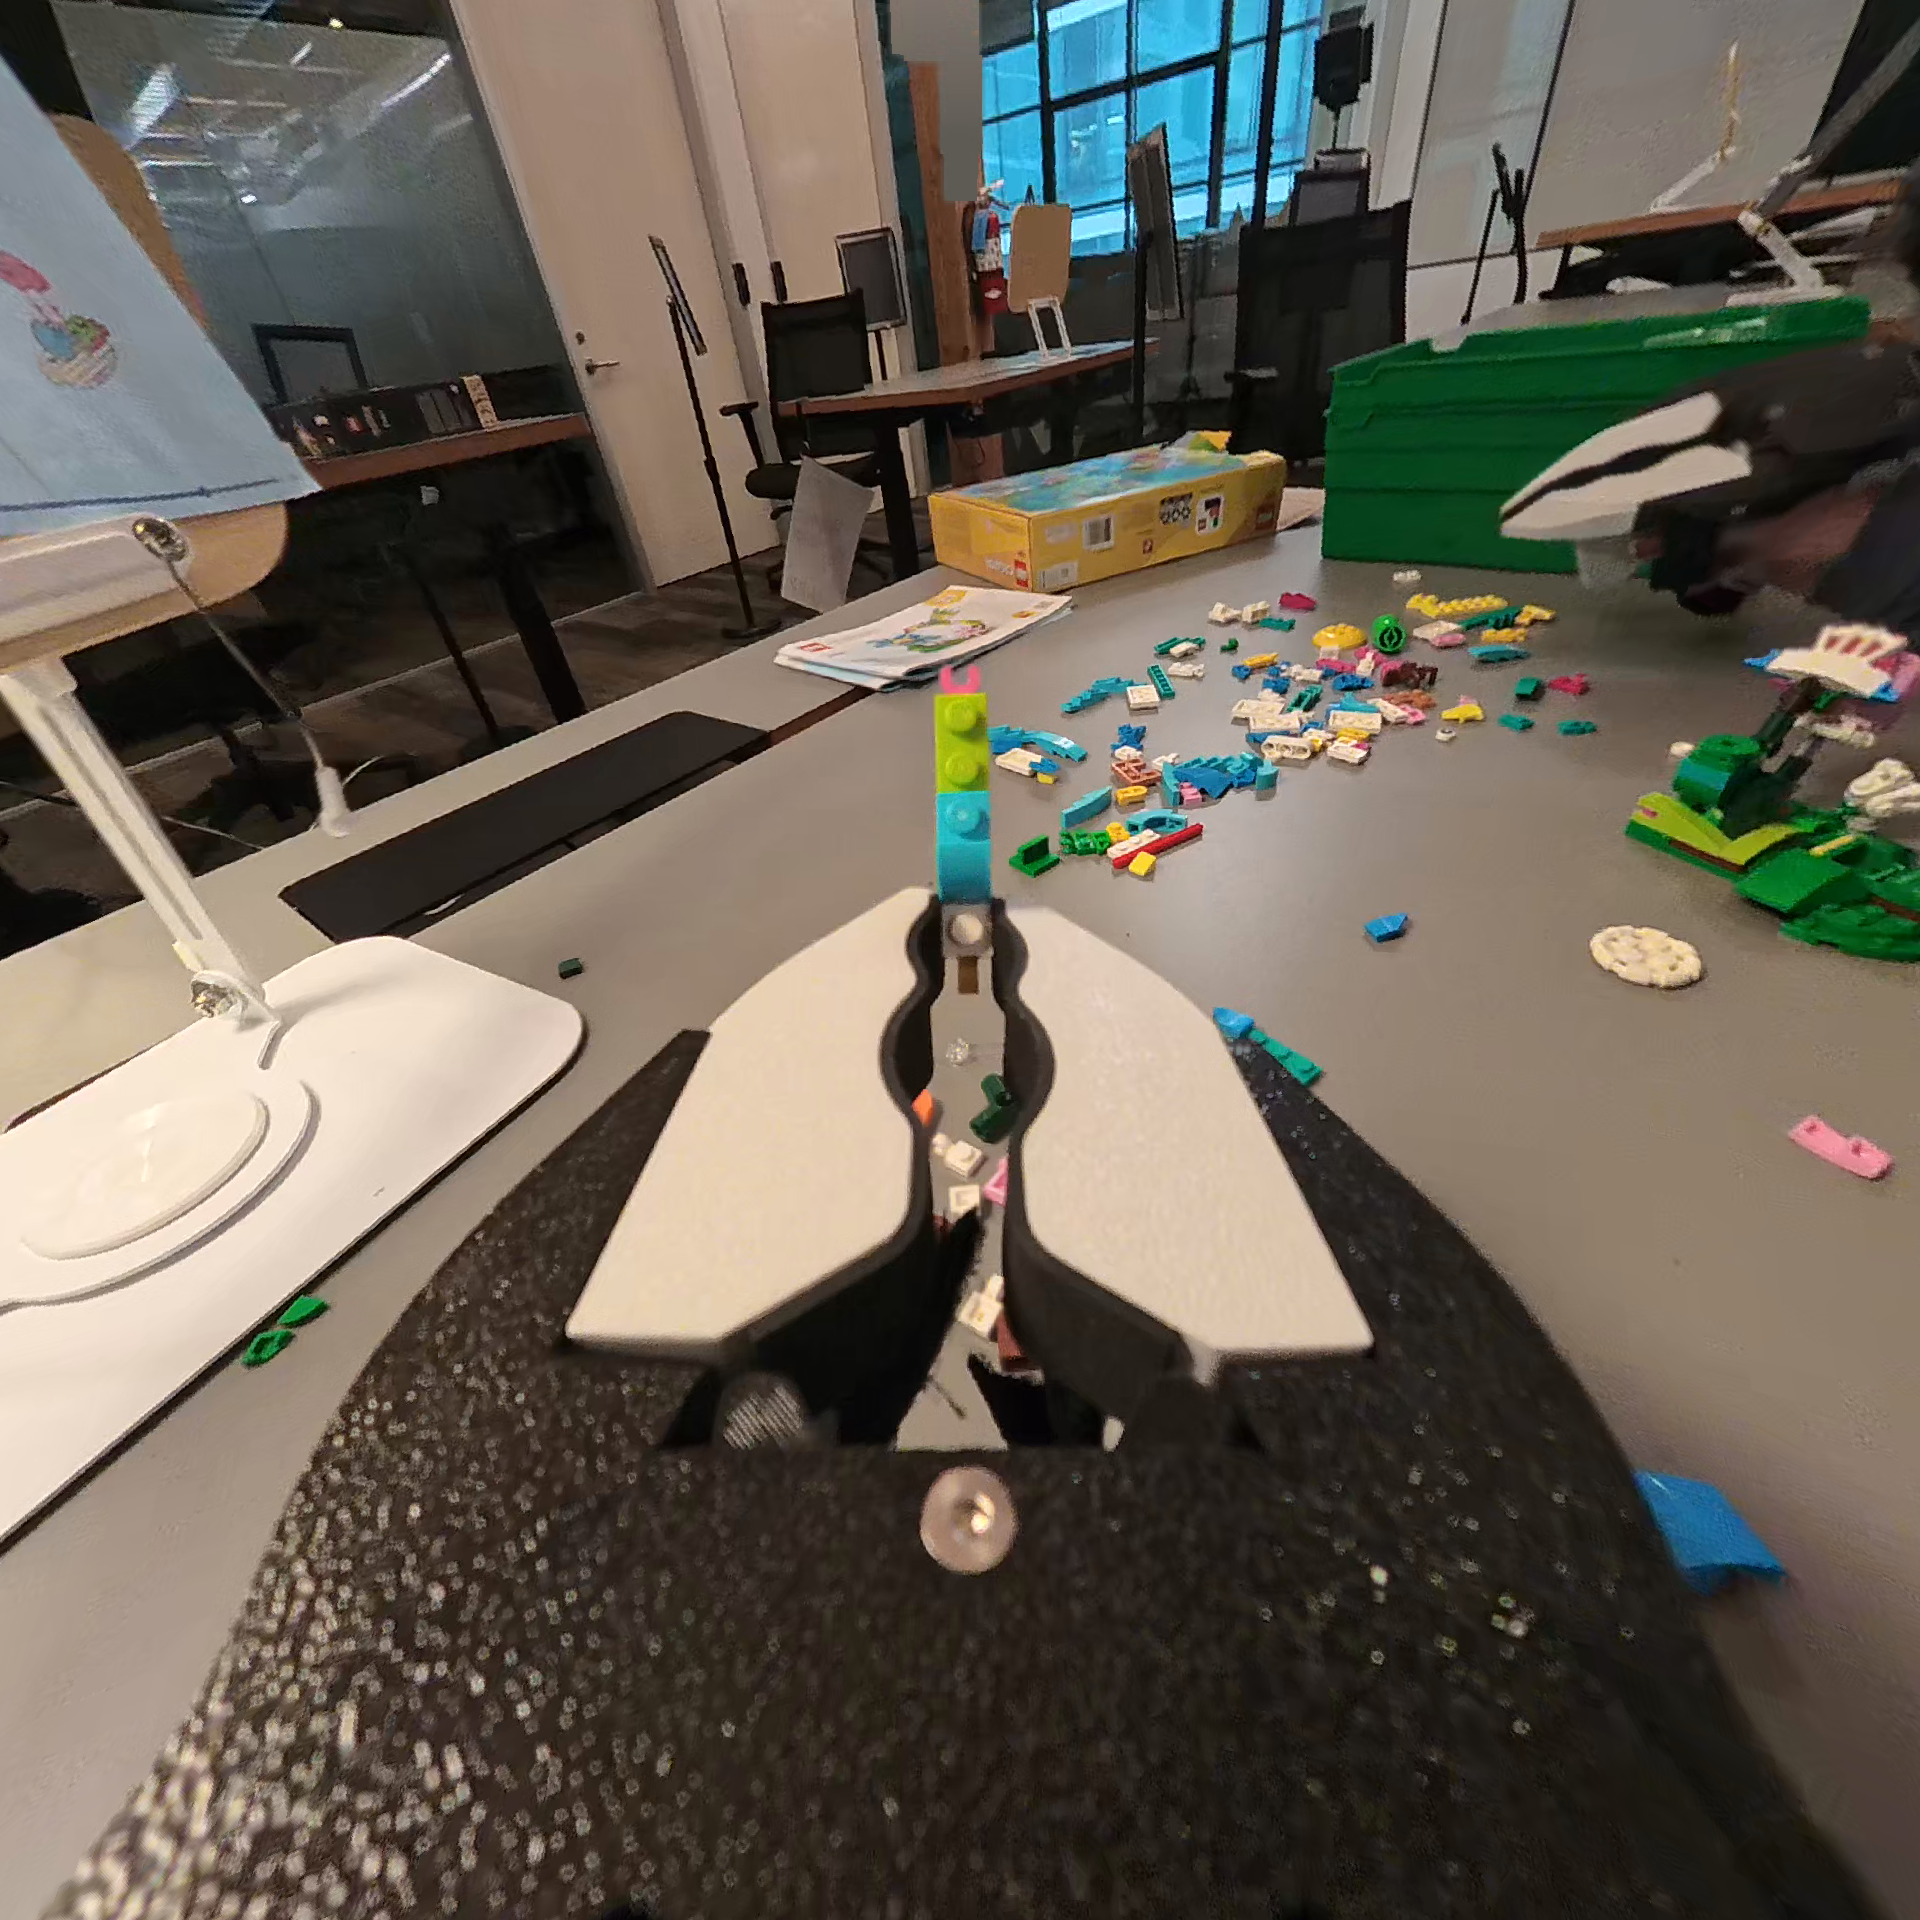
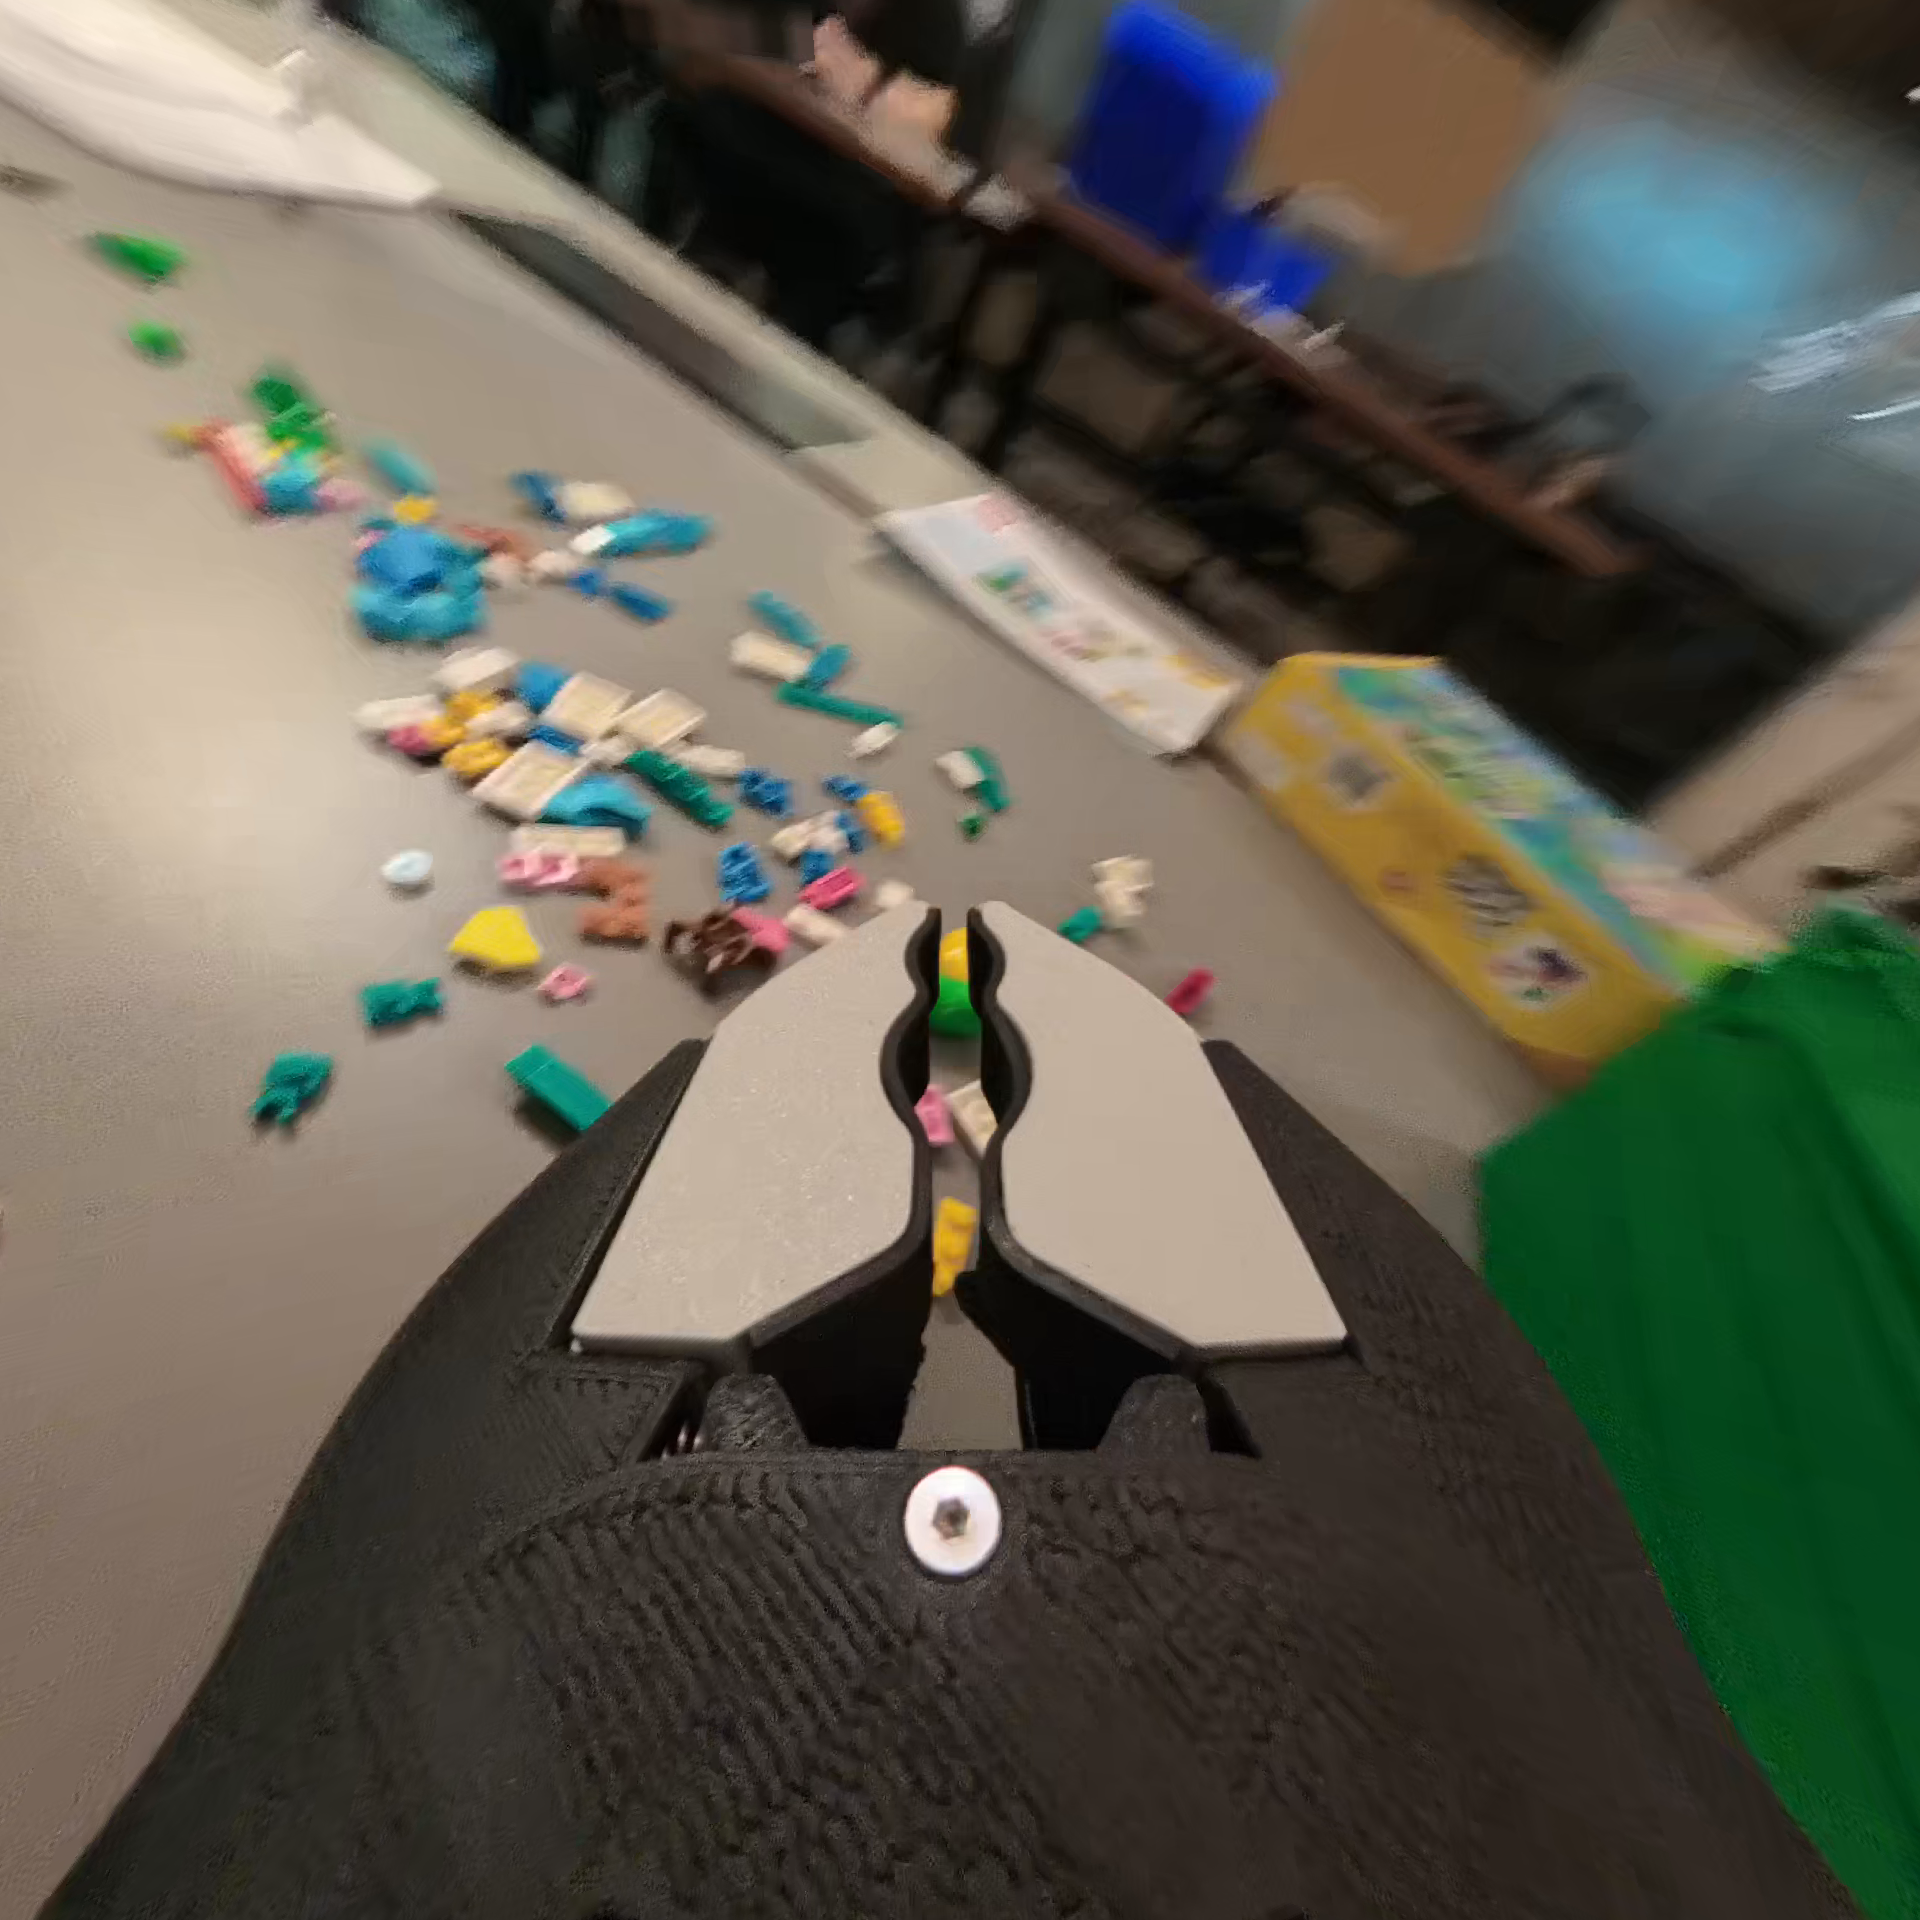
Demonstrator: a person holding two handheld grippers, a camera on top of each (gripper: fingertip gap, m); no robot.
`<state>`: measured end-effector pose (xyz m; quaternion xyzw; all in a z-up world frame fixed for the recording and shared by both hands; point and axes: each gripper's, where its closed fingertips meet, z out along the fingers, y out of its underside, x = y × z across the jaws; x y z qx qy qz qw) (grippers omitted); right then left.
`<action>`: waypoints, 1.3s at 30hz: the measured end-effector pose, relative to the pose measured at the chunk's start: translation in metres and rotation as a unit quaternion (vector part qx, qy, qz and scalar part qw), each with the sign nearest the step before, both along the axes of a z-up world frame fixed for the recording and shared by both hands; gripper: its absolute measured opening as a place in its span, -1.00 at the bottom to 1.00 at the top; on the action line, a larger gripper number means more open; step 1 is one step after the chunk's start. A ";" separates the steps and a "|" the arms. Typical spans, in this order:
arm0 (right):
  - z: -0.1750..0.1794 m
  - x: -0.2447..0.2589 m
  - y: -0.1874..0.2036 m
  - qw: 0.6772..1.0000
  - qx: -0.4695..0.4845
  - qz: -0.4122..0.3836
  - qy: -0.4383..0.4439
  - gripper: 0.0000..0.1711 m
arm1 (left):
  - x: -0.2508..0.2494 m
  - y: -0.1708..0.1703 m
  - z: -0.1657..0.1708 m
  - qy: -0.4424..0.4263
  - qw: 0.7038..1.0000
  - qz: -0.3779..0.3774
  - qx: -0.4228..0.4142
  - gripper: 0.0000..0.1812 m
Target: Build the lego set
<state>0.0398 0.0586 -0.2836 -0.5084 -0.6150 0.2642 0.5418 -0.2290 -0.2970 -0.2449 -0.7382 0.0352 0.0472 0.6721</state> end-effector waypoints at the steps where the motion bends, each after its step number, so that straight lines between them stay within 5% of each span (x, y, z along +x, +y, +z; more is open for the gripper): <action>1: -0.013 -0.006 -0.004 0.997 -0.033 0.037 -0.055 -0.96 | 0.003 0.001 -0.001 0.005 1.000 -0.005 -0.006 -0.91; 4: -0.042 -0.018 -0.011 0.969 -0.133 0.108 -0.180 -0.90 | 0.009 0.006 -0.009 0.023 0.999 -0.014 -0.028 -0.91; 9: -0.066 -0.033 0.003 0.950 -0.106 0.119 -0.267 -0.98 | 0.015 0.009 -0.015 0.038 0.998 -0.025 -0.049 -0.91; 15: -0.069 -0.031 -0.024 0.914 -0.124 0.210 -0.324 -0.95 | 0.017 0.010 -0.016 0.036 0.997 -0.029 -0.054 -0.91; 24: -0.068 -0.038 -0.013 0.896 -0.116 0.249 -0.349 -0.81 | 0.029 0.015 -0.024 0.043 0.995 -0.055 -0.075 -0.91; 33: -0.069 -0.042 -0.013 0.883 -0.094 0.280 -0.364 -0.96 | 0.040 0.018 -0.031 0.034 0.991 -0.081 -0.097 -0.91; 39: -0.042 -0.050 -0.015 0.919 -0.029 0.251 -0.301 -0.97 | 0.052 0.022 -0.034 -0.003 0.988 -0.098 -0.119 -0.91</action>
